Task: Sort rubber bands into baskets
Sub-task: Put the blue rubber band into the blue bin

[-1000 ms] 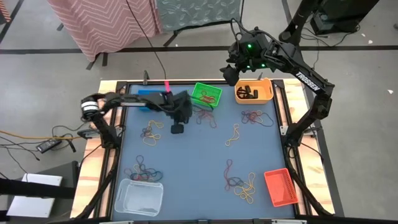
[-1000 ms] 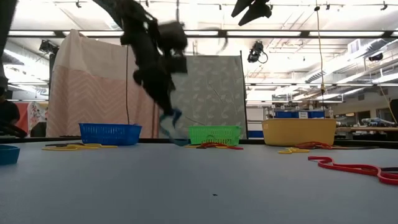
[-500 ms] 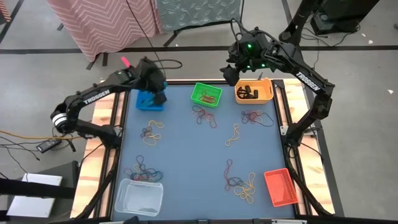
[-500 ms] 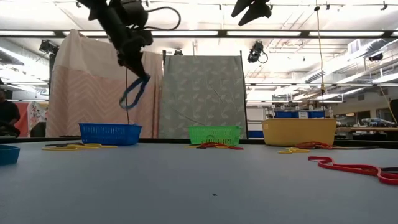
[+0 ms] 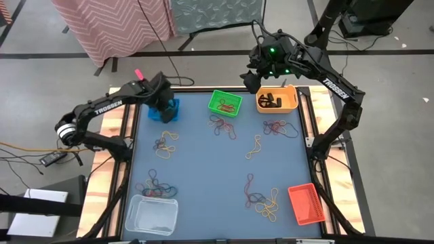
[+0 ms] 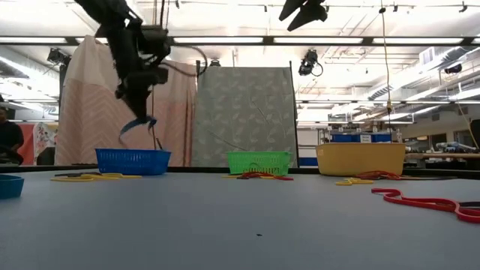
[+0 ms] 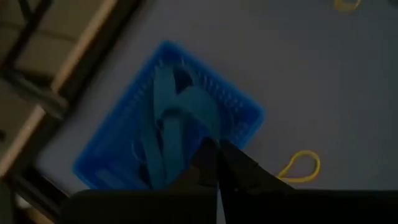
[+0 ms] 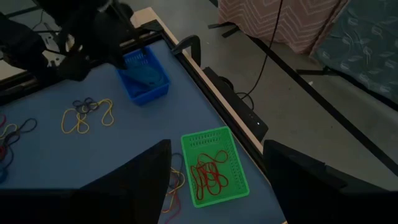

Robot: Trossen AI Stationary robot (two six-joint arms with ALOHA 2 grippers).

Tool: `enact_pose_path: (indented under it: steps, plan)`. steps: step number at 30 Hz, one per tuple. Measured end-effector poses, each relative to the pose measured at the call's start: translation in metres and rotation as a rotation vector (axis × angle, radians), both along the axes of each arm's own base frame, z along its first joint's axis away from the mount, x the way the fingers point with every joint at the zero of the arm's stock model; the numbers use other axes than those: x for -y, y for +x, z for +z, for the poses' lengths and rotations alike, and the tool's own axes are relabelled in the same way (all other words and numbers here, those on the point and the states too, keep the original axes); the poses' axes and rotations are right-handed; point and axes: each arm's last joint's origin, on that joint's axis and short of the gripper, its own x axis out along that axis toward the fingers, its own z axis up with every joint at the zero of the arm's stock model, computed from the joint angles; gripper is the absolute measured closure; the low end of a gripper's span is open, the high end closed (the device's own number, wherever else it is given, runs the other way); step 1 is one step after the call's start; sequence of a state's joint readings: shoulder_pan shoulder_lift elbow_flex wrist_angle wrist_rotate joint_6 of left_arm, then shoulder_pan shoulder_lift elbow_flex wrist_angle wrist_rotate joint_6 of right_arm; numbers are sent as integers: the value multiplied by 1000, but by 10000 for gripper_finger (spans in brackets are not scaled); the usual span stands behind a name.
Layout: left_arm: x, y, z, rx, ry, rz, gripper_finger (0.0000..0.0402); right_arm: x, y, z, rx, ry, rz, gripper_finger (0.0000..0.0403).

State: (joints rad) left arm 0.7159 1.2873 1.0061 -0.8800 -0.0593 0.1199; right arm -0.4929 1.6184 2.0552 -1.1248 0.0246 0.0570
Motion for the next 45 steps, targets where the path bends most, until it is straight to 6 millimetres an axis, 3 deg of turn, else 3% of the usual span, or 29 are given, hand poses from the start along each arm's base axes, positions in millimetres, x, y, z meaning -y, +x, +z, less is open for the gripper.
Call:
enact_pose_path:
  steps: [6, 12, 20, 26, 36, 40, 45]
  plan:
    - [2, -12, -26, -71, -44, 109, 401, 0, 0, 0, 0, 0, 0, 137]
    - [-3, -20, -34, -96, -27, 184, 388, 0, 0, 0, 0, 0, 0, 137]
    - [-2, -21, -34, -99, -46, 203, 300, 0, 0, 0, 0, 0, 0, 137]
    - [-2, -18, -18, -62, -95, 183, 213, 0, 0, 0, 1, 0, -1, 137]
    - [-3, -10, 35, 49, -121, 110, 111, 0, 0, 0, 1, 0, -1, 137]
    - [25, 2, 37, 81, -307, -54, 102, 0, 0, 0, 0, -2, 1, 137]
    - [96, 15, 17, -14, -464, -340, 111, 0, 0, 0, -4, -5, 6, 137]
